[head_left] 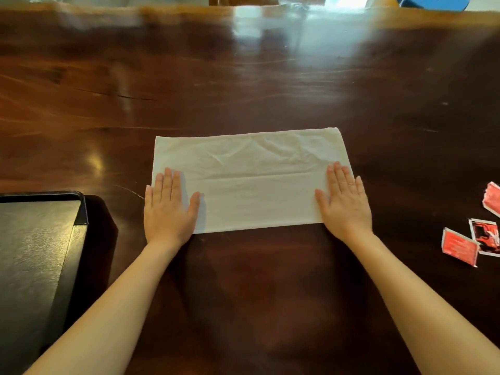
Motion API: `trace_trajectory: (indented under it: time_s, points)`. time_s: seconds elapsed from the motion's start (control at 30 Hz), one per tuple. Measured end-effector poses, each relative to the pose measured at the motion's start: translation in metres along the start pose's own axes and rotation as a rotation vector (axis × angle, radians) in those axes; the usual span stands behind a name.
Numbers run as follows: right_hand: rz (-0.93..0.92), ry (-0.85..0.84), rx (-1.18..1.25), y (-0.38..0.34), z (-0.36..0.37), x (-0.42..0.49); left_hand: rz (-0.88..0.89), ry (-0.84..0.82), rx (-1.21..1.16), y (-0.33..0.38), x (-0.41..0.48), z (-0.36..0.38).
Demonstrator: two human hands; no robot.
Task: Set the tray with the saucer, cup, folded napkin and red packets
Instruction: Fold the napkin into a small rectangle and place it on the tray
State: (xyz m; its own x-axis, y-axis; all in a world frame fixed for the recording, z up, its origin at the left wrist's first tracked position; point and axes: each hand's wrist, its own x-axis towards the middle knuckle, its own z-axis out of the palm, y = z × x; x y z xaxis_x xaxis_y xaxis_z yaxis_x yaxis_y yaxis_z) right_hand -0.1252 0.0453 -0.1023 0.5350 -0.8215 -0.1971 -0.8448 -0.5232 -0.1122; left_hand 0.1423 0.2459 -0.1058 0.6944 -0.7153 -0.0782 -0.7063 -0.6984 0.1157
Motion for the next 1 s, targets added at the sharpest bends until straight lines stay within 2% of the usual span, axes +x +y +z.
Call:
trace_trajectory:
  time_s: [0.17, 0.27, 0.33, 0.4, 0.47, 0.53, 0.6, 0.73, 0.87, 1.0]
  points:
    - [-0.045, -0.024, 0.027, 0.015, -0.002, -0.002, 0.019, -0.014, 0.001, -0.001, 0.001, 0.001]
    - [-0.112, -0.090, 0.079, 0.026, -0.007, 0.001, 0.064, -0.067, -0.094, -0.008, 0.001, -0.004]
    - [-0.179, -0.058, 0.072, 0.036, -0.013, -0.003, 0.196, -0.024, -0.103, -0.016, -0.009, -0.010]
    - [-0.328, 0.111, -0.063, 0.040, -0.017, -0.017, 0.426, 0.113, 0.062, -0.024, -0.027, -0.012]
    - [-0.517, 0.241, -0.183, 0.042, -0.019, -0.029, 0.631, 0.183, 0.223, -0.034, -0.039, -0.005]
    - [-0.659, 0.272, -0.231, 0.048, -0.021, -0.035, 0.760, 0.174, 0.312, -0.042, -0.046, -0.007]
    - [-0.673, 0.227, -0.265, 0.054, -0.023, -0.034, 0.805, 0.224, 0.353, -0.043, -0.048, -0.022]
    - [-0.621, 0.166, -0.382, 0.050, -0.023, -0.034, 0.796, 0.245, 0.373, -0.038, -0.055, -0.041]
    - [-0.574, 0.217, -0.418, 0.038, -0.021, -0.042, 0.605, 0.177, 0.195, -0.038, -0.053, -0.033]
    - [-0.446, 0.297, -0.478, 0.016, -0.021, -0.050, 0.376, 0.195, -0.010, -0.030, -0.050, -0.036]
